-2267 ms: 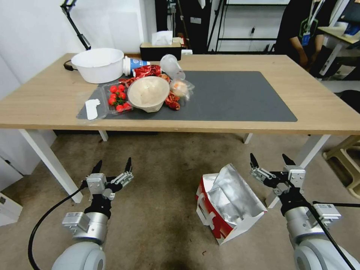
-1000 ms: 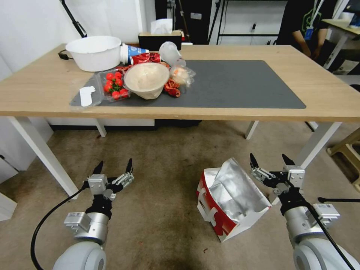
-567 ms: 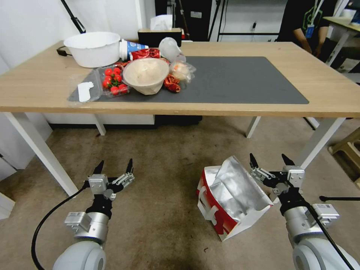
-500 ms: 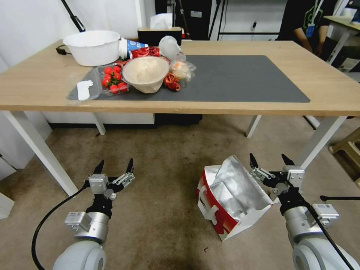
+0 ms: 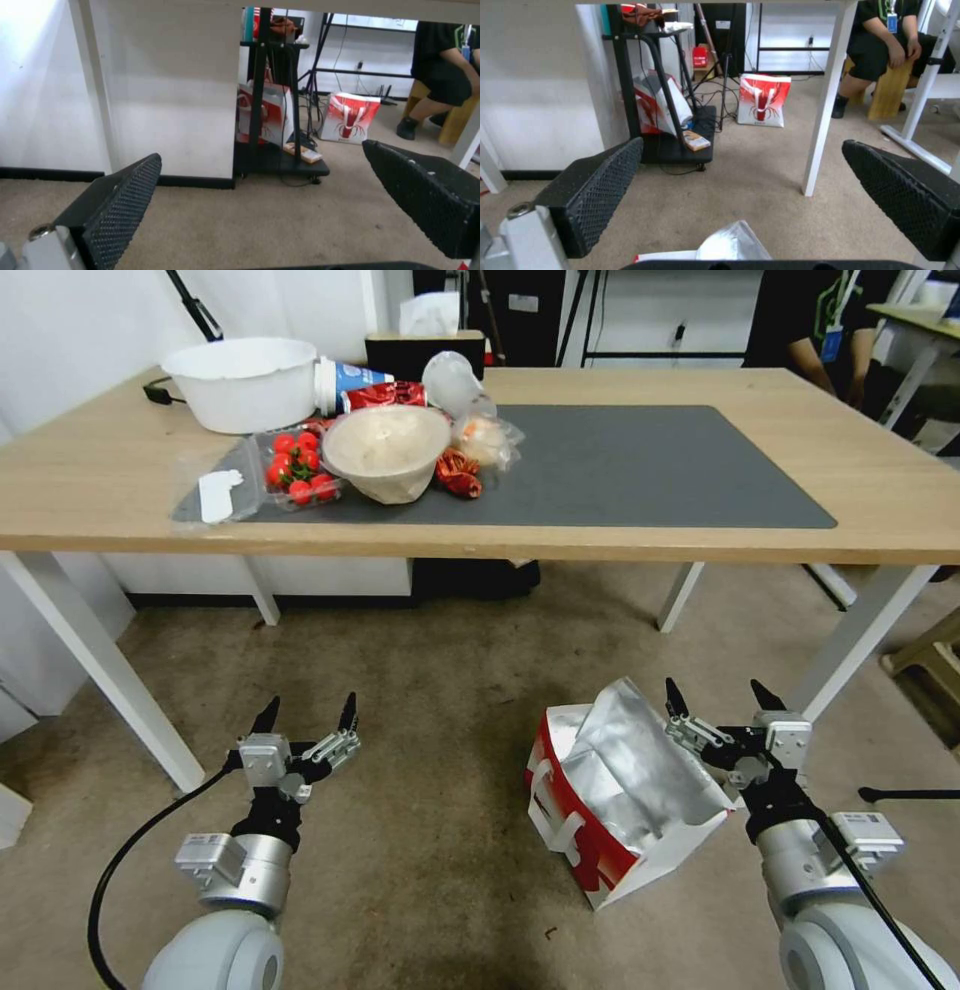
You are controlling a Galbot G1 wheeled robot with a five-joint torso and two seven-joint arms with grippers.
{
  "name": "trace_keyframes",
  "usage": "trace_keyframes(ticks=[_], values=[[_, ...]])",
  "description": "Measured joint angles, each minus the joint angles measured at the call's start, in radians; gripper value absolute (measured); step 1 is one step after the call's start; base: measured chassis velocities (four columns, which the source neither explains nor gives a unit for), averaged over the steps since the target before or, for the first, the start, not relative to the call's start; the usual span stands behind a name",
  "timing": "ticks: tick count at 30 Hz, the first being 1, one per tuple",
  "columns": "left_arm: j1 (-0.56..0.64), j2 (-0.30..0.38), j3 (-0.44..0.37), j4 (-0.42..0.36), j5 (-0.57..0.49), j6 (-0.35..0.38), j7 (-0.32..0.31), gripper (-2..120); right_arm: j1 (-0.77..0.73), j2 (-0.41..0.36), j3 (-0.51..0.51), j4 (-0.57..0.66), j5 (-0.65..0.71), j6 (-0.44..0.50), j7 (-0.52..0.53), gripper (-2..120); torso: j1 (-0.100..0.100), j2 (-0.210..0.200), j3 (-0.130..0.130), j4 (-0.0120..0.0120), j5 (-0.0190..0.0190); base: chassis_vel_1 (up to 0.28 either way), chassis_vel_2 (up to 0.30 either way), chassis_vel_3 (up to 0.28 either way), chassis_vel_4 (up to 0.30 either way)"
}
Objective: Pick up the food delivery bag from the floor and place it on the table.
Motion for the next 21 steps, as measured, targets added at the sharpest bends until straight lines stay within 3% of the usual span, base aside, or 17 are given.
trace_keyframes(ticks=[4, 21], values=[[0.000, 0.000, 0.000, 0.000, 0.000, 0.000, 0.001, 100, 0.001, 0.000, 0.000, -0.001, 0.000, 0.000, 0.000, 100, -0.003, -0.010, -0.007, 0.0000, 0.0000, 0.000, 0.000, 0.000, 0.000], [0.003, -0.002, -0.001, 0.002, 0.001, -0.001, 0.001, 100, -0.001, -0.005, -0.003, -0.002, 0.002, 0.000, 0.000, 100, -0.025, -0.106, -0.081, 0.0001, 0.0000, 0.000, 0.000, 0.000, 0.000]])
